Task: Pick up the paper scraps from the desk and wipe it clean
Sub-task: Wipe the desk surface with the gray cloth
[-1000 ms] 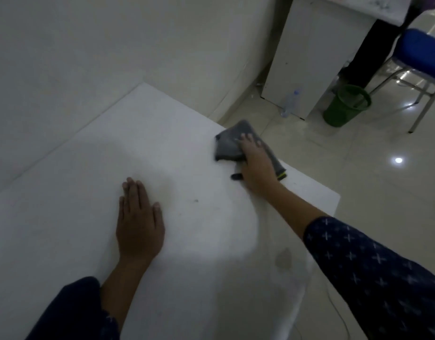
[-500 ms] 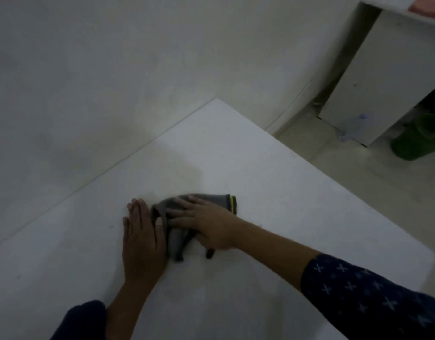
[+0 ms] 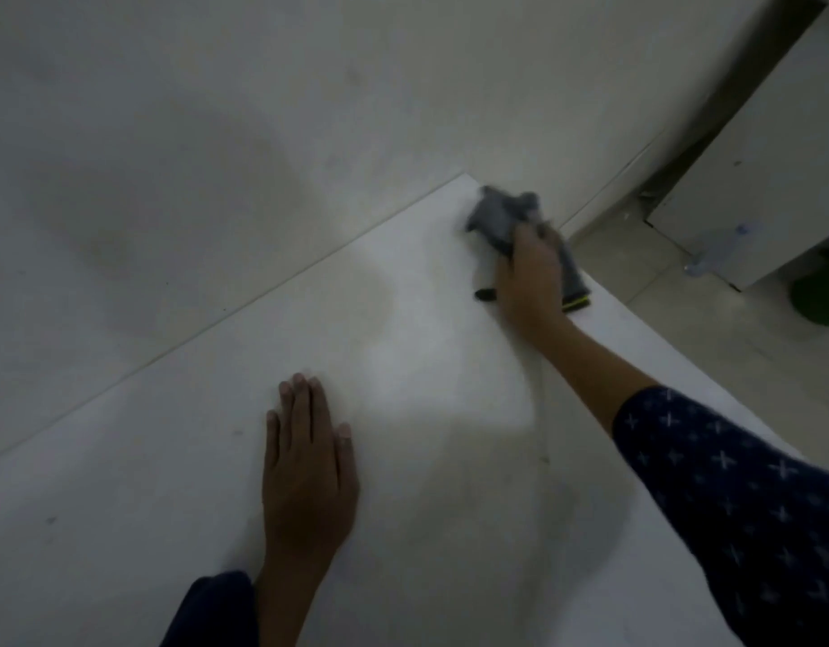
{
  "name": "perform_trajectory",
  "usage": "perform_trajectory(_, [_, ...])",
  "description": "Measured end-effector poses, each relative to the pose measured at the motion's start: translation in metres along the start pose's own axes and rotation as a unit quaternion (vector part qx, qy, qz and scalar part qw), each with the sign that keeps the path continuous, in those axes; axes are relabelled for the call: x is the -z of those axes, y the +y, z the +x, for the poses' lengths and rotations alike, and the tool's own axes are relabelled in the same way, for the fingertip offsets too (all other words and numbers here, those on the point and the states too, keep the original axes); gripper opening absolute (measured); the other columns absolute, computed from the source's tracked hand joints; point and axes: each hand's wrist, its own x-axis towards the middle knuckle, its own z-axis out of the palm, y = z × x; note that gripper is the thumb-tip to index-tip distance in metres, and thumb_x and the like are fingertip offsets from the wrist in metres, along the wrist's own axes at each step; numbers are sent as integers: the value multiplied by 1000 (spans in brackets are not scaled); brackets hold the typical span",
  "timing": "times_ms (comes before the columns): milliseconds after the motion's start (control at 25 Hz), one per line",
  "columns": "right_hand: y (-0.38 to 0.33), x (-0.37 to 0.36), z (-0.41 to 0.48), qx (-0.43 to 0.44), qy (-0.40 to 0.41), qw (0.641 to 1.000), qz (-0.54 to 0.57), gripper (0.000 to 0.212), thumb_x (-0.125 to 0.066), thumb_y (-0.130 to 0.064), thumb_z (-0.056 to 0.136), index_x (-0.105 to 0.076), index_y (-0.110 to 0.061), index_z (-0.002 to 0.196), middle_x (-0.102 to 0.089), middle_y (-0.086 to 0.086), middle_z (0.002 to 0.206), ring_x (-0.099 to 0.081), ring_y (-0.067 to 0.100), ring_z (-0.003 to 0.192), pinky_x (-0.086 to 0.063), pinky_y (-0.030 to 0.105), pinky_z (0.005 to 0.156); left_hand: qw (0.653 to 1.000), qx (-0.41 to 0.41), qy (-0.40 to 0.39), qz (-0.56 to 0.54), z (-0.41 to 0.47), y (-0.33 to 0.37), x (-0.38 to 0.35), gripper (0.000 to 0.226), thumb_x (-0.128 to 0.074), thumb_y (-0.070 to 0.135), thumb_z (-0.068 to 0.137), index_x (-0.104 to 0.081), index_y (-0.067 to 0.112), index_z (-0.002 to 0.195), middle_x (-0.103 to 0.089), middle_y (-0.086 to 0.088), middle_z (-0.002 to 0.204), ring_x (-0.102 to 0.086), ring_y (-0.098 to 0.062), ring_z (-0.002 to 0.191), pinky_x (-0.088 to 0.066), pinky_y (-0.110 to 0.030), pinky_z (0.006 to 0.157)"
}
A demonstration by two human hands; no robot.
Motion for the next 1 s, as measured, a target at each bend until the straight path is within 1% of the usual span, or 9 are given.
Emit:
perform_trajectory(40, [-22, -17, -18, 110, -78, 991, 13, 45, -42, -11, 88, -46, -6, 132, -46, 16, 141, -38, 33, 134, -27, 40, 114, 1000, 0, 1, -1, 0, 1, 0, 58, -22, 31, 97, -29, -6, 141, -28, -19, 150, -21, -29, 142, -13, -39, 117])
perform_trajectory(120, [-66, -50, -55, 336, -252, 906, -55, 60, -44, -6, 85, -35, -17, 143, -29, 5, 154, -18, 22, 145, -9, 37, 119, 1000, 3, -2, -2, 1, 0, 0, 58, -22, 30, 96, -28, -6, 141, -28, -19, 150, -21, -28, 142, -13, -38, 117])
perform_trajectory(160, [-78, -63, -55, 397, -272, 872, -91, 65, -45, -4, 83, -32, -21, 144, -23, 0, 156, -10, 18, 147, -2, 37, 119, 1000, 4, -2, -3, 1, 0, -1, 58, -22, 30, 97, -28, -5, 142, -27, -19, 150, -20, -28, 142, -12, -37, 117])
perform_trajectory(240, [-80, -64, -24, 368, -214, 900, -94, 66, -45, -2, 82, -33, -22, 144, -22, -1, 157, -9, 16, 147, -2, 39, 120, 1000, 3, 1, -2, 1, -2, -2, 57, -22, 30, 97, -27, -4, 142, -26, -17, 151, -20, -27, 142, -11, -36, 118])
perform_trajectory(400, [-21, -30, 49, 121, -45, 986, -108, 53, -43, -6, 88, -40, -17, 140, -33, 7, 152, -23, 26, 143, -16, 41, 117, 1000, -2, 11, -1, 2, -3, -2, 58, -20, 31, 96, -29, -4, 142, -29, -17, 150, -21, -26, 142, -12, -37, 117])
perform_trajectory(520, [29, 8, 71, -51, 10, 998, -33, 27, -44, -10, 91, -49, -11, 118, -59, 16, 117, -57, 33, 108, -49, 41, 89, 1000, 1, 20, -10, 3, -4, -4, 59, -19, 33, 96, -29, -4, 142, -30, -17, 150, -21, -24, 142, -10, -35, 118])
perform_trajectory(600, [41, 21, 66, -92, 18, 995, 20, 21, -41, -12, 93, -47, -12, 113, -59, 14, 106, -61, 32, 94, -55, 48, 79, 1000, 2, 23, -19, 1, -4, -2, 61, -16, 35, 97, -30, -4, 141, -32, -16, 149, -22, -23, 141, -9, -33, 118])
perform_trajectory(800, [17, 37, 11, 59, 133, 989, -5, 43, -40, 0, 83, -54, -11, 122, -55, 17, 118, -47, 36, 114, -38, 49, 100, 997, 15, 37, -60, 3, 2, 3, 66, -10, 42, 98, -28, -3, 142, -34, -18, 147, -22, -20, 139, -9, -31, 117])
perform_trajectory(1000, [-61, 41, -93, 200, 114, 970, 84, 50, -50, 1, 70, -66, -22, 111, -53, 12, 104, -51, 34, 96, -47, 41, 80, 955, 104, 82, -266, -20, 14, 41, 61, -20, 45, 98, -26, 7, 145, -29, -9, 151, -23, -15, 140, -16, -28, 115])
